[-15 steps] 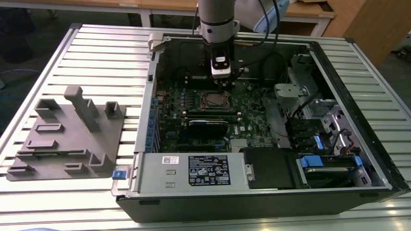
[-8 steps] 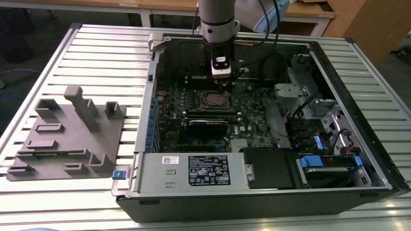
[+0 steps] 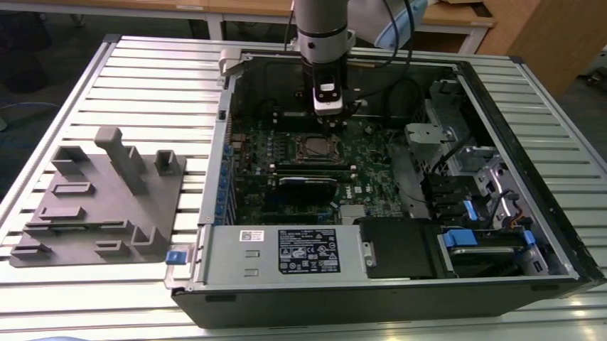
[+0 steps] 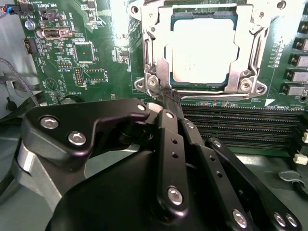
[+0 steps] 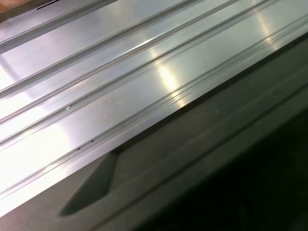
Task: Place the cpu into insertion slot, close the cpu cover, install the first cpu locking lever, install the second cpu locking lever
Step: 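Install the first cpu locking lever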
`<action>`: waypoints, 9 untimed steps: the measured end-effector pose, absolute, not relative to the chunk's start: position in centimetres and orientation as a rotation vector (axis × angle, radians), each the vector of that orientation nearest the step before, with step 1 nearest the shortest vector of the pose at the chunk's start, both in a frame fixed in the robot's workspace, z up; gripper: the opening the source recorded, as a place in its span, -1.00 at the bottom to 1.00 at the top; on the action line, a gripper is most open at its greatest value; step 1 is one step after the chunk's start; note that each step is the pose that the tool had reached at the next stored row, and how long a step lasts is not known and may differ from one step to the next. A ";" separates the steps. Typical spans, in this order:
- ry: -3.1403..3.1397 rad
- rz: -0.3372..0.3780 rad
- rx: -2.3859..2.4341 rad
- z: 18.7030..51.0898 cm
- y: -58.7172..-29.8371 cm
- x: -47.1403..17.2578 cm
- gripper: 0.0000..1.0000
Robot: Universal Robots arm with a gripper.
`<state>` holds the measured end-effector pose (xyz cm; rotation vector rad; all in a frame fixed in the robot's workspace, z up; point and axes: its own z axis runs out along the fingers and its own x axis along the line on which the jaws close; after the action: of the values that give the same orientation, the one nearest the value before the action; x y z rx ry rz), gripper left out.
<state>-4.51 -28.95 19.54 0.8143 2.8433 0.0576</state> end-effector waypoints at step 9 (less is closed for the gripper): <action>2.843 0.060 0.815 19.7 -28.9 -4.5 -0.79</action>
<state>-4.48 -28.88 19.67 0.8150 2.8434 0.0596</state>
